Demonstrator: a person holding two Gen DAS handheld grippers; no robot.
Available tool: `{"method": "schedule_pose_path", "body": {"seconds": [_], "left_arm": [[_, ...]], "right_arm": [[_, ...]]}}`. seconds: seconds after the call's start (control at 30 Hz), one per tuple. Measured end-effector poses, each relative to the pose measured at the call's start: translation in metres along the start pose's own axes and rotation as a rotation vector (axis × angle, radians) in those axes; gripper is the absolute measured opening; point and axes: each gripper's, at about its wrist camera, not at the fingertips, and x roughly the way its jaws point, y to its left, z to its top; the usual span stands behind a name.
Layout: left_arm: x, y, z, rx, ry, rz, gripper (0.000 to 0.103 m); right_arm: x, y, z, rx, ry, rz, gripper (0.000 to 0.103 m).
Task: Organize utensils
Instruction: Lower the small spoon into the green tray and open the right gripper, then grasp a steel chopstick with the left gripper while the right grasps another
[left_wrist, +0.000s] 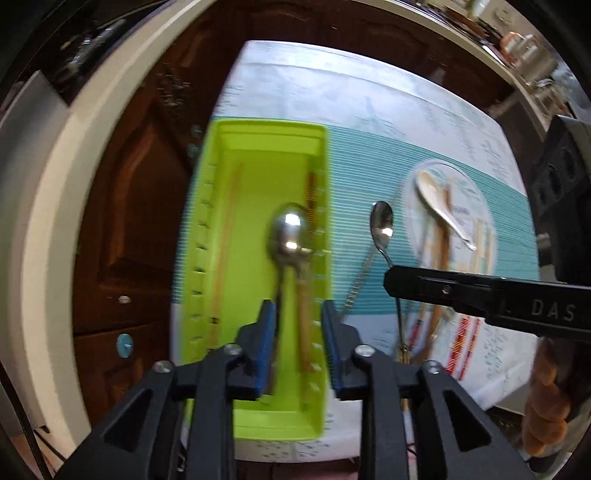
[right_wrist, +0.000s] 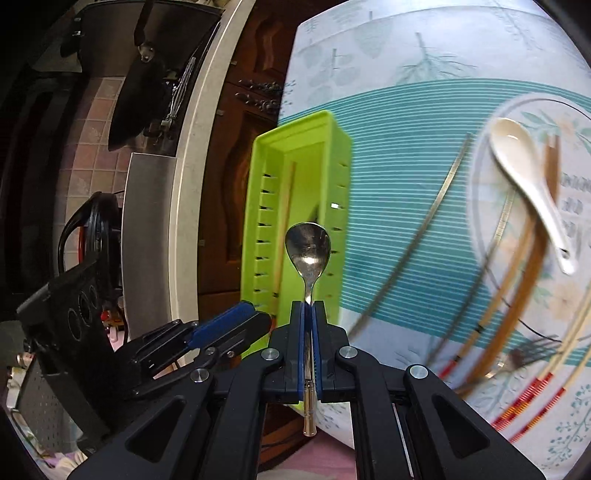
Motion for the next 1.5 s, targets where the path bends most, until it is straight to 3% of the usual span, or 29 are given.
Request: {"method": "schedule_pose_path", "body": {"seconds": [0.07,0.2,0.27,0.3,0.33,0.7,1.27,1.5], "left_arm": [[-0.003,0.014,0.001,-0.017,-0.021,0.025,0.048],[-0.004,0.034,0.001,-0.018,-0.042,0.054,0.053],[-0.002,0.038,0.001,-0.016,-0.049,0.067,0.064],[-0.005,0.038,-0.001,-0.014,-0.052,0.07,0.066],[-0.004,0.038,-0.001,-0.011,-0.055,0.073,0.066],[0.004,0.029,0.006,0.043,-0.042,0.045,0.066],[0.012,-0.065,0.031,0.255,-0.069,-0.071,0.066],[0.049,-0.106,0.049,0.397,0.043,-0.043,0.065]], "right_arm": [[0.01,0.015,0.005,-0.01,0.006,0.006,0.003],[0.033,0.034,0.011,0.004,0.025,0.006,0.005],[0.046,0.038,0.013,0.004,0.028,-0.015,0.016],[0.049,0.04,0.014,0.007,0.019,-0.033,0.027],[0.051,0.04,0.013,0.01,0.011,-0.042,0.034],[0.03,0.019,-0.003,-0.013,-0.049,-0.095,0.034],[-0.057,-0.066,-0.034,0.132,-0.192,-0.156,0.024],[-0.065,-0.096,-0.039,0.174,-0.199,-0.178,0.023]]}}
